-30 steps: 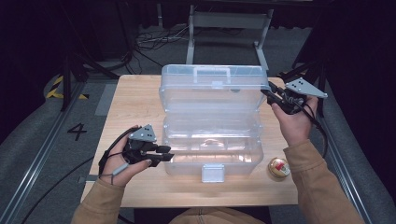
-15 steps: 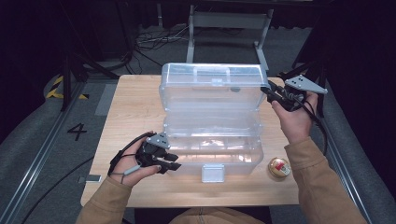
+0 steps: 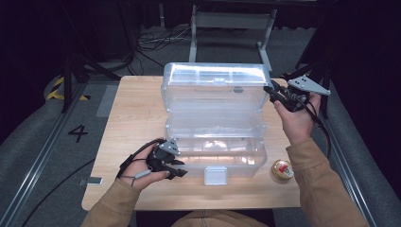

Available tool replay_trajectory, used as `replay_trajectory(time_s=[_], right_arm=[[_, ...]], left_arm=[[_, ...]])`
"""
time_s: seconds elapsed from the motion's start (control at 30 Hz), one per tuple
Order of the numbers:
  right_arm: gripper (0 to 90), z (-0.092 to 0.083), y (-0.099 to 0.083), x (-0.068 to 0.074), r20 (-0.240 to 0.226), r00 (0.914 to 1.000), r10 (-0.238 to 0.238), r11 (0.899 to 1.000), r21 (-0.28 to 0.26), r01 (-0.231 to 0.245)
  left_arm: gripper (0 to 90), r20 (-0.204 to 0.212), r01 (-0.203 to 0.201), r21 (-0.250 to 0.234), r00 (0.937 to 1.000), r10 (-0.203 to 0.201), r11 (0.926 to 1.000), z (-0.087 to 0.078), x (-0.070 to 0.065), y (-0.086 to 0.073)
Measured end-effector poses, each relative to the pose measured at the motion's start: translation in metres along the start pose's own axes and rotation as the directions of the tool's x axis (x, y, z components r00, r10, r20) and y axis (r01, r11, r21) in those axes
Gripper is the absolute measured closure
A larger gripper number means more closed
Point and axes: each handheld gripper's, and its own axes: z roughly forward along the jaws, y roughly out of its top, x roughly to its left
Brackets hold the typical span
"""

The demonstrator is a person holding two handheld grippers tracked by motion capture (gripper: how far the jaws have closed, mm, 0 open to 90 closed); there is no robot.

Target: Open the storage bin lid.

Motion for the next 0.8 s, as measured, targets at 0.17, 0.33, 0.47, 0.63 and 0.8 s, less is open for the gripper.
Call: replay_trajectory(time_s=[0.17, 0.33, 0.47, 0.63, 0.8], right_arm=[[75.8, 0.002, 0.000, 0.001, 0.014, 0.9999, 0.008, 1.000, -0.015, -0.008], [76.7, 0.005, 0.000, 0.002, 0.035, 0.9992, 0.018, 0.999, -0.032, -0.017], [77.8, 0.008, -0.001, 0.003, 0.057, 0.9979, 0.030, 0.998, -0.048, -0.027], [79.4, 0.013, -0.001, 0.004, 0.080, 0.9959, 0.043, 0.998, -0.056, -0.038], [80.9, 0.016, -0.001, 0.003, 0.093, 0.9946, 0.047, 0.998, -0.049, -0.042]], left_arm=[[69.8, -0.022, -0.014, 0.010, 0.9996, 0.014, 0.9999, 0.006, 0.000, 0.000], [74.5, -0.043, -0.022, 0.020, 0.9988, 0.023, 0.9996, 0.009, 0.000, 0.001], [75.0, -0.038, -0.023, 0.015, 0.9990, 0.023, 0.9996, 0.009, 0.000, 0.000], [75.1, -0.042, -0.026, 0.017, 0.9988, 0.026, 0.9995, 0.009, 0.000, 0.000], [75.4, -0.032, -0.024, 0.009, 0.9992, 0.024, 0.9997, 0.009, 0.001, -0.001]])
